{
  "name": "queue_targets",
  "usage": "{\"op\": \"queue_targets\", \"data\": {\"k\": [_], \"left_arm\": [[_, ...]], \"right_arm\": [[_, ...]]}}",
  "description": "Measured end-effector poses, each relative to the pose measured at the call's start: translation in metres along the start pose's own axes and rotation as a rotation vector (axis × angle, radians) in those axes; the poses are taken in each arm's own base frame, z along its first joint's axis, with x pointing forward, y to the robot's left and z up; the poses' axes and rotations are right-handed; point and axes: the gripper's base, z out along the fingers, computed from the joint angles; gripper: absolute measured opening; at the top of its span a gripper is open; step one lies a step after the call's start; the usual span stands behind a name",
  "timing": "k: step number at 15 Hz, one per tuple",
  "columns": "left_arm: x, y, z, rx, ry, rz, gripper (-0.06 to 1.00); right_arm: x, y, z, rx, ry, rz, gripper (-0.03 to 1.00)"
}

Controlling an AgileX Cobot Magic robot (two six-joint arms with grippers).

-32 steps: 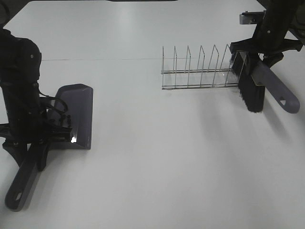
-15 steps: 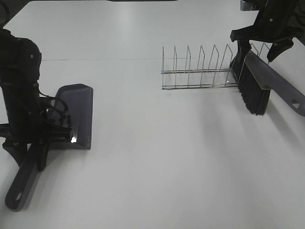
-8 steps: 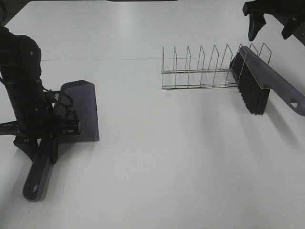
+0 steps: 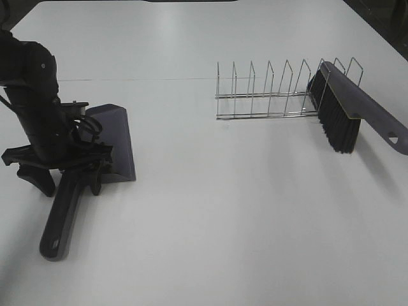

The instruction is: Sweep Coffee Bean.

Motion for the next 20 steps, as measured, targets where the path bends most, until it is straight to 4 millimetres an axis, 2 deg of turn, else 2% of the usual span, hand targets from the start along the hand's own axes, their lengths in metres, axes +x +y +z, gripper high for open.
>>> {"op": "queue_targets", "data": {"k": [4,5,6,9,10,11,14,15,17,20], "left_arm": [[-0.006,-0.002,-0.014,-0.01,-0.02,0.022,0.74],[-0.006,-0.002,-0.022,-0.011,-0.035,0.028,0.74],[-0.005,-0.003,-0.046,-0.009,-0.082,0.04,0.74],[0.009,-0.001,-0.095,-0.019,-0.151,0.065,0.74],[0.017,0.001,-0.11,-0.034,-0.162,0.075,0.74],[0.02,0.002,-0.117,-0.04,-0.167,0.078,0.74],[0.048,0.008,-0.161,-0.056,-0.196,0.088,0.74],[0.069,0.012,-0.183,-0.044,-0.242,0.089,0.74],[0.09,0.017,-0.193,-0.039,-0.264,0.09,0.74],[0.139,0.031,-0.198,-0.027,-0.306,0.091,0.74]], "right_arm": [[0.066,0.005,-0.025,-0.015,0.002,-0.012,0.71],[0.084,0.007,-0.025,-0.022,0.011,-0.011,0.71],[0.111,0.01,-0.023,-0.037,0.009,-0.005,0.71],[0.168,0.014,-0.014,-0.044,-0.012,-0.011,0.71],[0.185,0.015,-0.011,-0.043,-0.027,-0.017,0.71],[0.193,0.016,-0.01,-0.042,-0.034,-0.022,0.71],[0.236,0.019,-0.007,-0.043,-0.097,-0.028,0.71],[0.26,0.021,-0.011,-0.051,-0.148,-0.028,0.71],[0.277,0.023,-0.012,-0.055,-0.173,-0.031,0.71],[0.3,0.027,-0.022,-0.083,-0.295,-0.026,0.71]]}}
